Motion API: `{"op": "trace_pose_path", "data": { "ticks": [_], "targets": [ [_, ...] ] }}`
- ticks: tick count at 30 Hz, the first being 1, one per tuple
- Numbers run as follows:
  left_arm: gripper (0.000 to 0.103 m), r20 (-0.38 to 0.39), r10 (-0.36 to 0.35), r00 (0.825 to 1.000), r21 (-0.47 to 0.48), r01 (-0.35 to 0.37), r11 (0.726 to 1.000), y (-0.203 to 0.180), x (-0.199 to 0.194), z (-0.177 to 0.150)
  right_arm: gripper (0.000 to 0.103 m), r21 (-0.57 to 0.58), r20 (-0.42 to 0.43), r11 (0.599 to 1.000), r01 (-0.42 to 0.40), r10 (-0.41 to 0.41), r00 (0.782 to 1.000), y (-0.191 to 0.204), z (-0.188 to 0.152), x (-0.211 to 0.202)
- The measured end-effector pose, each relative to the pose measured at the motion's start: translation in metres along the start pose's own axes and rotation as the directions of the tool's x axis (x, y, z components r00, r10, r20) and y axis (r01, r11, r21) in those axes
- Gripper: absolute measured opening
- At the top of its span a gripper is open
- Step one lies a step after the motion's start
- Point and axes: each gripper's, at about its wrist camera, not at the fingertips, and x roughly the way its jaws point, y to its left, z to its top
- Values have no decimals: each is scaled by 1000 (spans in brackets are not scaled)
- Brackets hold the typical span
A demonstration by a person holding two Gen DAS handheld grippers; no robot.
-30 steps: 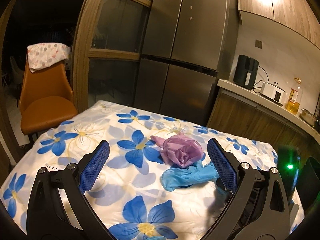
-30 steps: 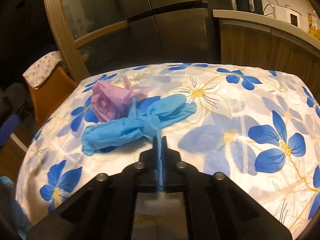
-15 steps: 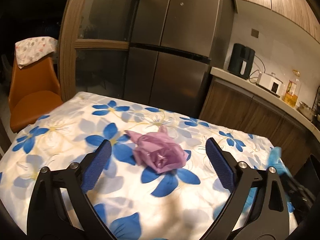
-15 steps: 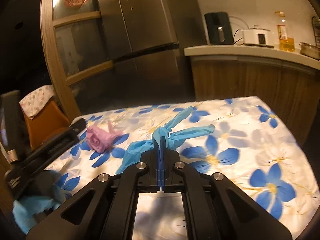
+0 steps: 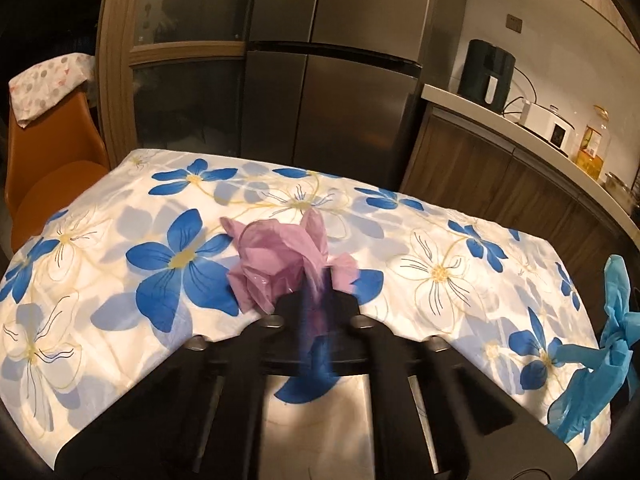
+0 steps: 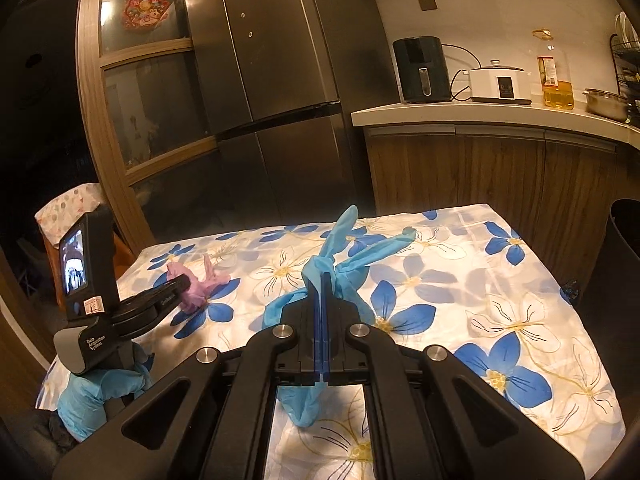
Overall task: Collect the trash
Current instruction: 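Grasp the blue glove with the right gripper while the left gripper grasps the pink glove, then carry the blue glove and pink glove over the black bin with both grippers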
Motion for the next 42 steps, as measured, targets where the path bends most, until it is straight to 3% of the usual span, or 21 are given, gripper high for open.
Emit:
{"op": "trace_pose_path", "data": {
  "ticks": [8,13,17,29,42],
  "targets": [
    [0,98,-81,992,-17,83,996,0,-60,-7,1,10,-6,1000,-28,29,1000,-9,5,-17],
    [0,169,-92,981,8,92,996,-12,-110,-14,1,12,5,999,-51,51,999,-11,9,-32],
    [0,184,-104,977,52,96,994,-28,-133,-19,1,3,10,998,-63,63,998,-11,11,-47],
    [0,178,-164,970,100,148,984,-72,-161,-30,1,-6,50,1000,-26,26,998,-32,14,-92],
    [0,141,-269,953,194,240,951,-148,-162,-35,1,23,103,998,60,-63,993,-81,28,-122]
  ]
}}
